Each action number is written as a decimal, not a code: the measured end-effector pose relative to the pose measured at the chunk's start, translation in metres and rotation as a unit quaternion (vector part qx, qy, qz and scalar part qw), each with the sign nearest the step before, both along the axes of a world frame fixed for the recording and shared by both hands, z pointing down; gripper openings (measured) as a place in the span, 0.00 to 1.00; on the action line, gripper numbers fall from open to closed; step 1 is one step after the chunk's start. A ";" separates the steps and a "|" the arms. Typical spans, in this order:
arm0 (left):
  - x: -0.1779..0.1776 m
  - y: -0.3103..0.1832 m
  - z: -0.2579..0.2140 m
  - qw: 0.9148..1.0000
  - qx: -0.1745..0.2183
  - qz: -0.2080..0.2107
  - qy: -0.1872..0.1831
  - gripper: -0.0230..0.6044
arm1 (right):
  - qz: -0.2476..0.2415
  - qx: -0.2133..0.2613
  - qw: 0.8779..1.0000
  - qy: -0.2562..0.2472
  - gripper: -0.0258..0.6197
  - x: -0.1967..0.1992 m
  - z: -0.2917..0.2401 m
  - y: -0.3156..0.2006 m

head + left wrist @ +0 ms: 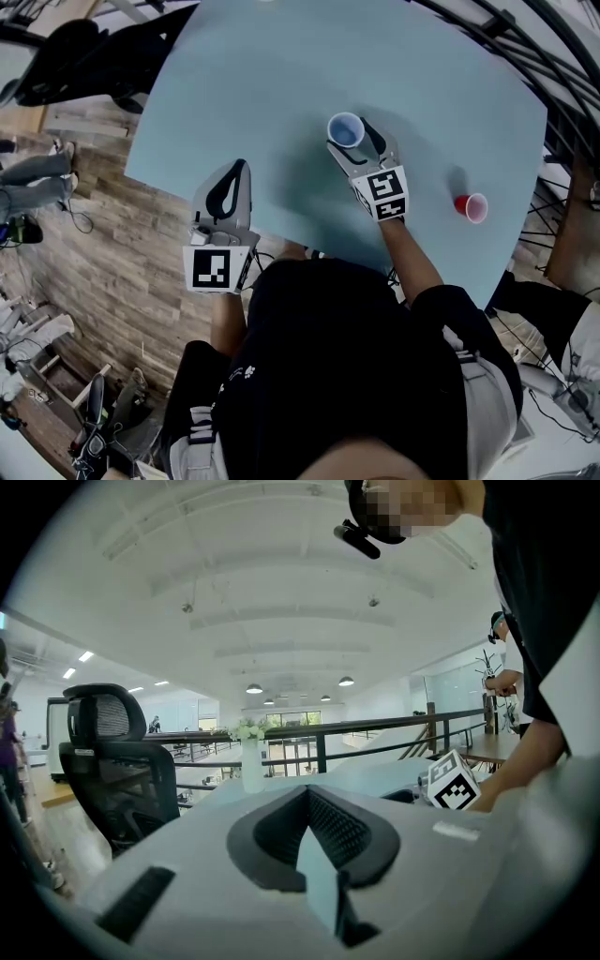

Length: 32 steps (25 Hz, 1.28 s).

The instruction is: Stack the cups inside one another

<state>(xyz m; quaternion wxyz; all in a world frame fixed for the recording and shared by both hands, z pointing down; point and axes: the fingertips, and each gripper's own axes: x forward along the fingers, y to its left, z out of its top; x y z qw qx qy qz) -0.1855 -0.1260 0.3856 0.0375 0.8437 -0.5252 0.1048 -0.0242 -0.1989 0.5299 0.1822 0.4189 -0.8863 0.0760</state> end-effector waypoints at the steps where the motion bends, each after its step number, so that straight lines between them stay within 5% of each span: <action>1: 0.001 0.001 0.000 1.000 -0.001 -0.001 0.001 0.02 | -0.001 -0.003 1.000 0.002 0.57 0.001 0.003 0.001; 15: -0.002 0.010 0.001 1.000 0.001 0.000 -0.003 0.02 | 0.000 -0.023 1.000 0.009 0.59 0.003 0.015 0.009; 24: 0.004 0.013 -0.006 1.000 0.010 0.012 0.006 0.02 | 0.015 0.011 1.000 -0.025 0.59 0.008 -0.018 0.013; 32: 0.022 0.009 -0.014 0.999 0.017 0.048 0.019 0.02 | 0.057 0.062 0.994 -0.069 0.31 0.029 -0.070 0.026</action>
